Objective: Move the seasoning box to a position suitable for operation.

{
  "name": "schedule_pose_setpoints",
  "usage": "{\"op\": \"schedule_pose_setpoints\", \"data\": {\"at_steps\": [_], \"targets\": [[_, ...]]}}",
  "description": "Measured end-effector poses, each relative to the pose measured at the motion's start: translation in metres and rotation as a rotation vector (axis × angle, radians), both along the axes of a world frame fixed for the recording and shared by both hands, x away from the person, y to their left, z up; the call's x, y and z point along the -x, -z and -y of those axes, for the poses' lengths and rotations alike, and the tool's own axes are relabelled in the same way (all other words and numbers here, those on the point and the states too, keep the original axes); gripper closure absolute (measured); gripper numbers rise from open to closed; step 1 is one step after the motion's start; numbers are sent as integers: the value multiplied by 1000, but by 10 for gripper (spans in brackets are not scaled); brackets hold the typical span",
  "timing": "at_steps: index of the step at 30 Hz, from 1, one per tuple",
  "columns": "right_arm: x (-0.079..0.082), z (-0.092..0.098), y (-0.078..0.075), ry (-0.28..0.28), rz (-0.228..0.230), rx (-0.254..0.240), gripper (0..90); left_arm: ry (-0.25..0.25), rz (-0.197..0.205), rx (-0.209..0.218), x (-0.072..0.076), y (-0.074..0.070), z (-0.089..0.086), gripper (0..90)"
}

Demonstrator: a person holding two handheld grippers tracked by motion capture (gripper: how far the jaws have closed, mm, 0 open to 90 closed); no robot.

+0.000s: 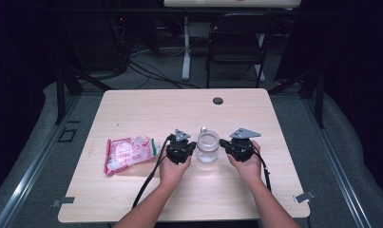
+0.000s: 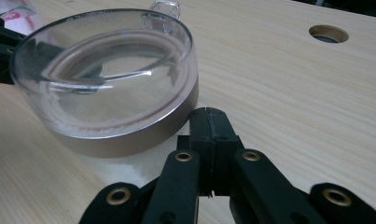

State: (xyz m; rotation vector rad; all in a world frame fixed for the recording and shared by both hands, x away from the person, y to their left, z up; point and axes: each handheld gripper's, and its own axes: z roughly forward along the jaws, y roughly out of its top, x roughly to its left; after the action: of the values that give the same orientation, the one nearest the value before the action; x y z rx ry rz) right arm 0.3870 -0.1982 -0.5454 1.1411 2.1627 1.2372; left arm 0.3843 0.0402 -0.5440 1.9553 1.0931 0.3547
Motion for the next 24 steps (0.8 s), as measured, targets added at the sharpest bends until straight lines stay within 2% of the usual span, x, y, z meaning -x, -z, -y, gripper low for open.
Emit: {"op": "schedule_pose_setpoints", "data": {"at_steps": [4,7,11,14,17,19,20,22,23,24], "targets": [[3,-1,0,-12,-16,34,900,2,7,0,1,0,0,900],[7,-3,0,-19,-12,67,900,14,0,6,2,0,-3,900],[12,-4,-1,-17,-8,69,900,35,-6,11,1,0,-6,900],[22,-5,-1,-35,-15,90,900,53,-22,19,3,-1,-9,900],[34,-9,0,-76,-24,124,900,66,-29,36,7,0,-12,900],[43,-12,2,-153,-42,117,900,99,-28,35,11,0,-12,900],[47,-17,2,-191,-38,103,900,108,-15,16,14,-1,-10,900],[56,-26,1,-211,-12,188,900,84,26,-32,19,-3,-5,900],[58,-27,1,-204,-13,207,900,62,37,-37,21,-4,-3,900],[58,-25,1,-194,-30,206,900,62,37,-37,21,-4,-3,900]]}}
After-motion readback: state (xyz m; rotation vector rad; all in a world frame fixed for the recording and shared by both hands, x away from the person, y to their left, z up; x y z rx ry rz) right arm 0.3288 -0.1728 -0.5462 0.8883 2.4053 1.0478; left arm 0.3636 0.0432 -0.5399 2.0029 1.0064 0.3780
